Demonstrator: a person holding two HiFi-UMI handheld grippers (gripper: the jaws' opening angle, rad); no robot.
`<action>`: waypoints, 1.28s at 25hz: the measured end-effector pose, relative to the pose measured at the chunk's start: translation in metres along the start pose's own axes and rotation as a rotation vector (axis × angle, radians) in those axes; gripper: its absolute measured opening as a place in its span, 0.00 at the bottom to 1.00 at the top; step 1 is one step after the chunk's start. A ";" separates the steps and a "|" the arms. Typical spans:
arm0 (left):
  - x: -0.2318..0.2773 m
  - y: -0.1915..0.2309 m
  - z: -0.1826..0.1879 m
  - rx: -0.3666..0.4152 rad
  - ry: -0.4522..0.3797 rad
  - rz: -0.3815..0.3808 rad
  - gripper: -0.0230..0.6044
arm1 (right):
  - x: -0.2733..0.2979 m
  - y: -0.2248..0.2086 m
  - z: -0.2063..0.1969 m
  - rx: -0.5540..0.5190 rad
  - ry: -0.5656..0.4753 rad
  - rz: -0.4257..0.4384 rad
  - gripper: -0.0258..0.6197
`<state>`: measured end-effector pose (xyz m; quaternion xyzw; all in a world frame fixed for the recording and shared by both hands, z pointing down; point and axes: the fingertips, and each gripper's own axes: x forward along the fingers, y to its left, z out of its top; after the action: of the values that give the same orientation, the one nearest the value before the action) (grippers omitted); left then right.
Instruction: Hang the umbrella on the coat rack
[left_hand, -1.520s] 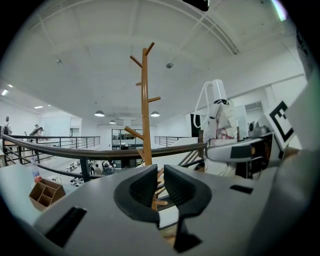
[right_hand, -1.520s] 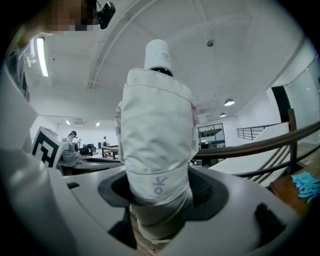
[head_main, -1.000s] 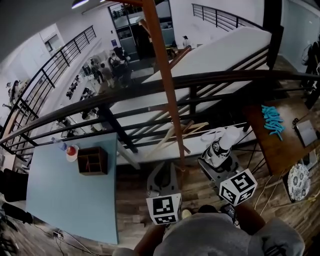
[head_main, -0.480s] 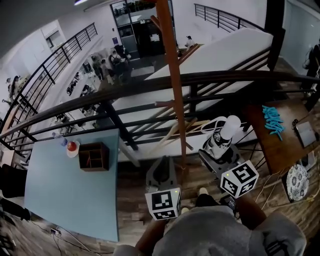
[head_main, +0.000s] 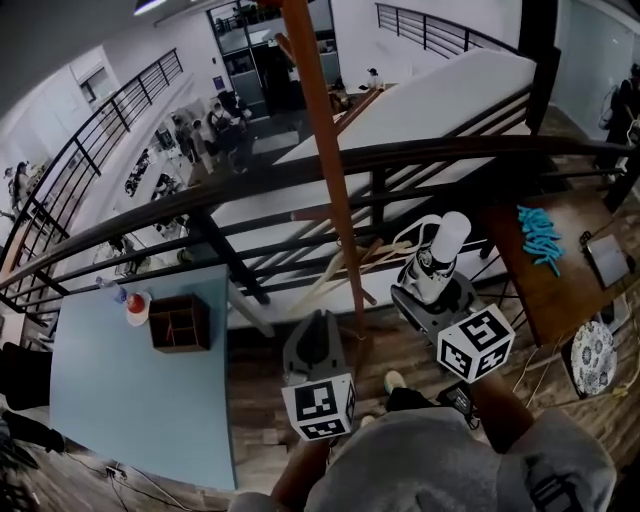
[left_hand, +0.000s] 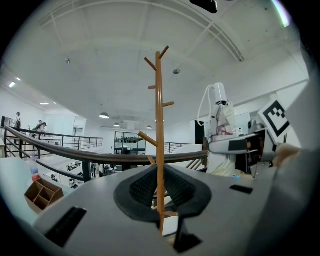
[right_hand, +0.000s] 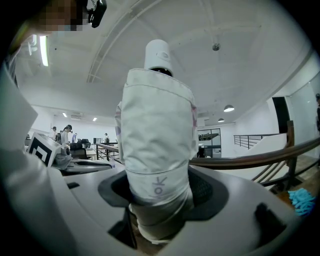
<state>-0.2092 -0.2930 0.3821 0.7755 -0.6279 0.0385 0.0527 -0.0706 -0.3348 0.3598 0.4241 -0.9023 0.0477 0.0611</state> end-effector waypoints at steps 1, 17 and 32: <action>0.004 -0.001 0.001 -0.003 -0.002 0.000 0.11 | 0.002 -0.006 0.002 -0.002 -0.001 -0.001 0.47; 0.087 -0.025 0.033 0.013 0.000 -0.002 0.11 | 0.054 -0.101 0.038 0.035 -0.027 0.019 0.47; 0.128 -0.034 0.042 0.023 -0.006 0.053 0.11 | 0.112 -0.152 0.089 -0.015 -0.071 0.085 0.47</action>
<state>-0.1499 -0.4158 0.3551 0.7592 -0.6481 0.0448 0.0405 -0.0304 -0.5286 0.2940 0.3862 -0.9215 0.0283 0.0302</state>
